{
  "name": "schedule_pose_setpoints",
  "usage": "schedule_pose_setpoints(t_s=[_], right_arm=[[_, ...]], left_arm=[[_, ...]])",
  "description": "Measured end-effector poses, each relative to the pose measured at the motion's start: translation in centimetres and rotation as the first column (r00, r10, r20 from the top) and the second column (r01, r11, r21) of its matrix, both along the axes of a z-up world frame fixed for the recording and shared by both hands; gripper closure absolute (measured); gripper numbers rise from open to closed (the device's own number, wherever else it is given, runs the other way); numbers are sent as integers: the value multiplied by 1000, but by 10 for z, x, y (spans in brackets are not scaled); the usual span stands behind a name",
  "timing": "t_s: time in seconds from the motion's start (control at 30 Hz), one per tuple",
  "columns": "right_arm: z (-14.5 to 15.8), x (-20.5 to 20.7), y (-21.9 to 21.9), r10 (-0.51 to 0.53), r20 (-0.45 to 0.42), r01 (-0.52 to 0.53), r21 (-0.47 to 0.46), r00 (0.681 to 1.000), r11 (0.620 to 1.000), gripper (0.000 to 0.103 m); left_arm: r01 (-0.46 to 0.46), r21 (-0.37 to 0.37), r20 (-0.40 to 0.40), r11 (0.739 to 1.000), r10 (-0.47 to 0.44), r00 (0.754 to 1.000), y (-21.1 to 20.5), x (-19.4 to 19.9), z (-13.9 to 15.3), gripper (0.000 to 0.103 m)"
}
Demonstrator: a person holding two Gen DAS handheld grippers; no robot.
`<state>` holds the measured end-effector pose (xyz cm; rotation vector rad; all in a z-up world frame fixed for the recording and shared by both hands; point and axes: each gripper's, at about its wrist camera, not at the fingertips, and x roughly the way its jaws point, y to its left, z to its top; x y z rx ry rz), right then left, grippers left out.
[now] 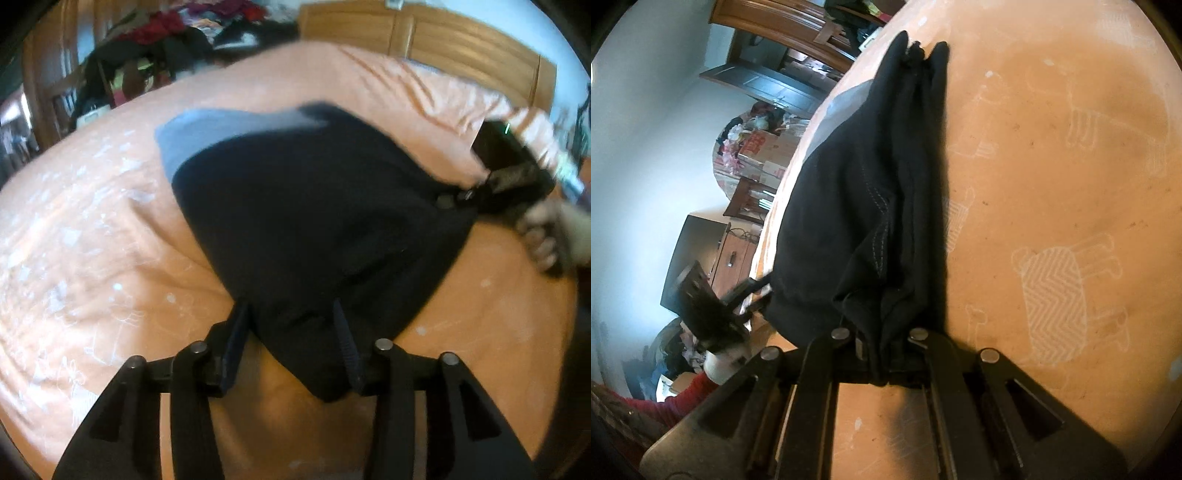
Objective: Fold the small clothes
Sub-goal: 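Fold the lifted shirt edge over the bundle with the right tool, then release the folded shirt and lift both tools away from it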
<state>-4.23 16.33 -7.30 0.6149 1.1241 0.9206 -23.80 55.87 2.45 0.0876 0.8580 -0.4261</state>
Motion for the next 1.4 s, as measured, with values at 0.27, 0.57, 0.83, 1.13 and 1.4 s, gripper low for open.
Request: schedule_pose_setpoints(t_s=[0.27,0.57,0.83,1.13,1.4], right_arm=[[-1,-5,-6,0,28,-1,22,1000,1000,103],[-5,-8,-12,2,31,-3,46,1000,999,103],[-3,-7,-15,-1,35,0,38,999,999,103],[60,-25,-4,27,137,-2,-174,990,985,69],[145,47,29,9,389,89,-233,921,968,53]], left_arm=[[-38,-48,139,998,44,989,-1,119,48,60],[2,114,-29,994,1,1000,-28,211,-24,59],[135,-26,37,990,-134,990,-14,76,19,61],[170,44,2,984,-171,985,-18,28,-18,60],[167,10,6,986,-167,986,-12,30,-17,59]])
